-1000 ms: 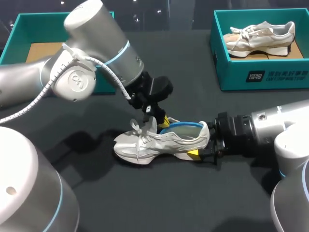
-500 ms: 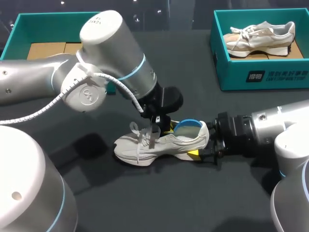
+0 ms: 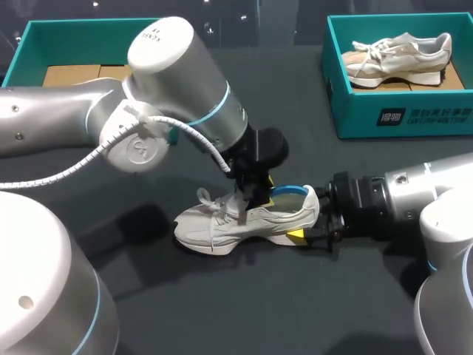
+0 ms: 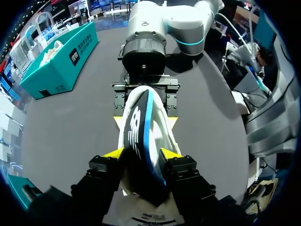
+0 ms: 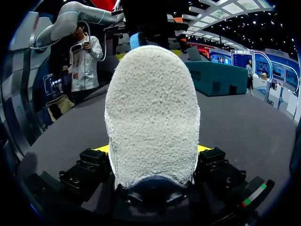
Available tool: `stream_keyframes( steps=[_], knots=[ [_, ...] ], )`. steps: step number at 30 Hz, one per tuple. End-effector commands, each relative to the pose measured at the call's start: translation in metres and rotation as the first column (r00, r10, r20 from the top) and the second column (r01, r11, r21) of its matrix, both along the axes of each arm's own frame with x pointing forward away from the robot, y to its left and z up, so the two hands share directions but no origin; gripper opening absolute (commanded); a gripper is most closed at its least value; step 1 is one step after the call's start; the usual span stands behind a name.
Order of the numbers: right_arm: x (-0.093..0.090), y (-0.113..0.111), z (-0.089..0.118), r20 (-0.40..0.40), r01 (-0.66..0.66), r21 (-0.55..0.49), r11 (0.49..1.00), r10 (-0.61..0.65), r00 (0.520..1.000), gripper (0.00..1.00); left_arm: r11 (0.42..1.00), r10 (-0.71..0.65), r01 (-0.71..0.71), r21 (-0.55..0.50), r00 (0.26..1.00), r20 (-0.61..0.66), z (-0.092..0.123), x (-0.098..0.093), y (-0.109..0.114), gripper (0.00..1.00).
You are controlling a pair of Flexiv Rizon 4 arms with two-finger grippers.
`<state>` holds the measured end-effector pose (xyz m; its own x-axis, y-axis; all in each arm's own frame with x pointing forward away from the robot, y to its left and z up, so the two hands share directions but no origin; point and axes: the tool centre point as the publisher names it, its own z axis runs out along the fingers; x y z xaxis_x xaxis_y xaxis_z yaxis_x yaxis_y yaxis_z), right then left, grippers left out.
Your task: Take the shoe out of the shoebox, open the shoe tongue, remove and reinsert the insole, then place the shoe into the shoebox
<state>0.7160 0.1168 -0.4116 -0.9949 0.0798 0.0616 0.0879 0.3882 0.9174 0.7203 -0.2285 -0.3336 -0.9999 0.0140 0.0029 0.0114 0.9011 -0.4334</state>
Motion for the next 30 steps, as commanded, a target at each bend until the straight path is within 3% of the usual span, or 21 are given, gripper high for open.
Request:
stream_keyframes(
  steps=[1,10,11,13,14,30],
  knots=[
    [-0.002,0.001,0.000,0.000,0.001,-0.004,1.000,-0.001,1.000,0.00,0.999,0.035,-0.035,0.015,0.998,0.045,-0.005,-0.002,-0.011,0.45],
    [-0.002,0.001,0.000,0.000,0.001,-0.004,1.000,-0.001,1.000,0.00,0.992,0.119,-0.124,0.031,0.985,0.125,-0.017,0.013,-0.020,0.40],
    [-0.002,0.001,0.000,0.000,0.001,-0.004,1.000,-0.001,1.000,0.00,0.990,0.136,-0.141,0.024,0.980,0.142,-0.018,0.015,-0.021,0.36],
    [-0.002,0.001,0.000,0.000,0.001,-0.004,1.000,-0.001,1.000,0.00,0.988,0.149,-0.153,0.014,0.979,0.138,-0.019,0.017,-0.022,0.18],
    [-0.002,0.001,0.000,0.000,0.001,-0.004,1.000,-0.001,1.000,0.00,0.987,0.156,-0.159,0.009,0.978,0.136,-0.019,0.018,-0.022,0.00],
    [-0.002,0.001,0.000,0.000,0.001,-0.004,1.000,-0.001,1.000,0.00,0.966,0.224,-0.211,-0.146,0.972,0.073,0.013,0.023,-0.022,0.00]
  ],
)
